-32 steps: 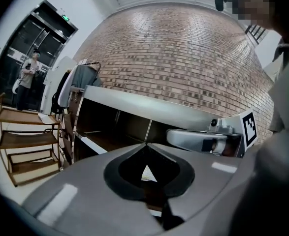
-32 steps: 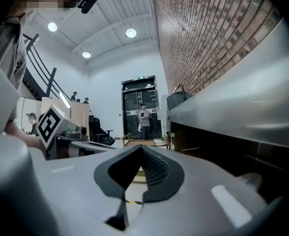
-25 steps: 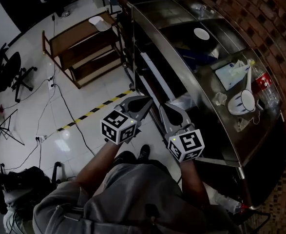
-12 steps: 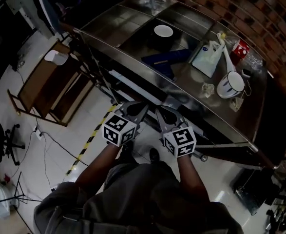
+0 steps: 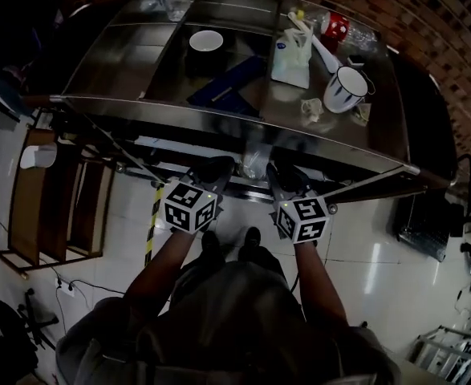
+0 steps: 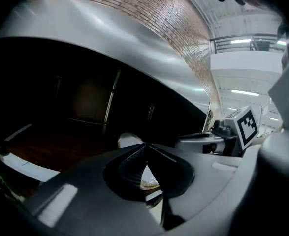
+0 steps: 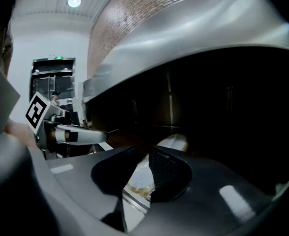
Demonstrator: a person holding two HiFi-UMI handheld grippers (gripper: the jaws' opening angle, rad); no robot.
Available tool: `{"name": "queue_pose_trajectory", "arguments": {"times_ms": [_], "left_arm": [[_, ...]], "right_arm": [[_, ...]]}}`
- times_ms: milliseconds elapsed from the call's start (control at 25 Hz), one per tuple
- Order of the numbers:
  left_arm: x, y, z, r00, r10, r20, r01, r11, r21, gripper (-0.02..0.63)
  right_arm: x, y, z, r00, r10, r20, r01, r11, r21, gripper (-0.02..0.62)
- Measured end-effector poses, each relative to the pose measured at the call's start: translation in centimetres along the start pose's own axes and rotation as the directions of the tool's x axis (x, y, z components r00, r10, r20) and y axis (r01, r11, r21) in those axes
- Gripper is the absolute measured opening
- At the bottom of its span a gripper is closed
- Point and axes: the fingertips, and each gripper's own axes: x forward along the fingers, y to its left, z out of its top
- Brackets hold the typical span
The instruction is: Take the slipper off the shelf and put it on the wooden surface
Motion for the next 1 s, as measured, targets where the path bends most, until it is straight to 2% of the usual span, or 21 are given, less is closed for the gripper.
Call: {"name": "queue_pose_trajectory", "arguments": {"times_ms": [120,200,320,440,520,760,880,960,1000], "left_arm": [[0.7,-0.1,-0.5,0.999,-0.027,-0.023,0.027,1.0,-0.001,0.005],[1.2,-0.5,-1.0,0.998,-0.04,-0.041,0.04,0.999,-0.001,0.005],[1.7,-0.4,-1.5,0.997,-0.045,-0.058,0.045,0.999,0.005,0.005],[1.7,0.0,-1.8,0.997,-0.034,-0.071,0.035,0.999,0.009,0.005],[1.5,0.0,-2.2,0.996,-0.034,-0.078,0.035,0.999,0.006,0.005],[-0.2,0.3,-3.5,0.994,-0.019,-0.106,0.019,1.0,-0.001,0.005],[-1.0,0.5,-3.9,0.994,-0.011,-0.111,0.01,1.0,-0.012,0.005],[-1.5,0.7,-4.1,0.994,-0.006,-0.112,0.004,1.0,-0.016,0.005],[-1.7,0.8,-4.1,0.994,-0.003,-0.111,0.001,1.0,-0.018,0.005]], "right_arm": [[0.2,-2.1,-2.1,0.996,-0.074,-0.05,0.078,0.993,0.091,0.123],[0.6,-2.9,-3.6,0.991,-0.099,-0.09,0.111,0.982,0.152,0.157],[1.5,-3.2,-5.7,0.987,-0.099,-0.13,0.131,0.956,0.261,0.2],[2.4,-3.0,-7.4,0.984,-0.085,-0.157,0.14,0.912,0.386,0.235],[2.9,-3.0,-8.4,0.982,-0.078,-0.174,0.147,0.89,0.431,0.249],[5.0,-2.5,-9.6,0.982,-0.048,-0.183,0.142,0.824,0.549,0.253],[6.0,-1.8,-9.8,0.983,-0.015,-0.183,0.12,0.808,0.577,0.245],[6.5,-1.1,-9.6,0.985,0.022,-0.17,0.083,0.809,0.582,0.203],[6.8,-0.7,-9.5,0.986,0.039,-0.162,0.064,0.81,0.583,0.161]]}}
